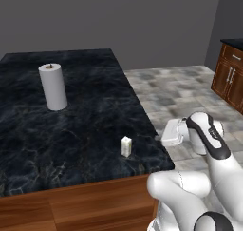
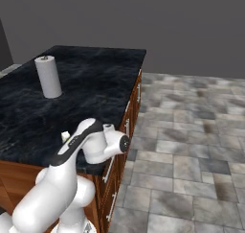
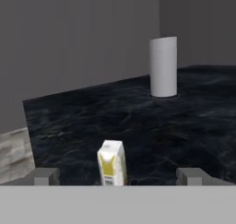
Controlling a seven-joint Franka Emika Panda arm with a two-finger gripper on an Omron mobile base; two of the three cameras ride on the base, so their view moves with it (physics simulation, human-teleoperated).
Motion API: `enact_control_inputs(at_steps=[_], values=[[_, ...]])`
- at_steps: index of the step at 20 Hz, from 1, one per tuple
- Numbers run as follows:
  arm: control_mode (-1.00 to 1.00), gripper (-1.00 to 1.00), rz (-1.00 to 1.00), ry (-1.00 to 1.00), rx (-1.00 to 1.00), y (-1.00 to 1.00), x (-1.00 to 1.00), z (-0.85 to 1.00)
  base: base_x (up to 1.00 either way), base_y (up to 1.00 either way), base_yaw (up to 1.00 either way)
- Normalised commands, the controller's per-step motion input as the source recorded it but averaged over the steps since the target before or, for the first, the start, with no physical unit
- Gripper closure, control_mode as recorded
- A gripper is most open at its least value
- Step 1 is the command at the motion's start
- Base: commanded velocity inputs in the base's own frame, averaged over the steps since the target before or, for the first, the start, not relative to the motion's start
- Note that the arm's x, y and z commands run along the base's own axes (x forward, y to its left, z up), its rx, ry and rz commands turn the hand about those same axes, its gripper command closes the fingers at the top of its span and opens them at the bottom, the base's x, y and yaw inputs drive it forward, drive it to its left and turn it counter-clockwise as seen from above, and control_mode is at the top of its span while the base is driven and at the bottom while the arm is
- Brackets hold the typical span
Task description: Pick the boxed drink from the counter and place it in the open cabinet.
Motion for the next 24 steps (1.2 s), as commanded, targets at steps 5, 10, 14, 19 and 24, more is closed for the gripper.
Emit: enact_control_inputs(at_steps=[5, 10, 14, 19, 24], values=[[-1.00, -1.00, 0.00, 0.03, 0.00, 0.32, 0.00, -0.05, 0.00, 0.00, 0.00], [-1.00, -1.00, 0.00, 0.08, 0.00, 0.45, 0.00, -0.19, 0.00, 0.00, 0.00], [-1.00, -1.00, 0.00, 0.08, 0.00, 0.55, 0.00, -0.25, 0.00, 0.00, 0.00], [-1.00, -1.00, 0.00, 0.05, 0.00, 0.31, -0.06, -0.28, 0.00, 0.00, 0.00], [-1.00, -1.00, 0.00, 0.00, 0.00, 0.00, -0.39, -0.23, 0.00, 0.00, 0.00]])
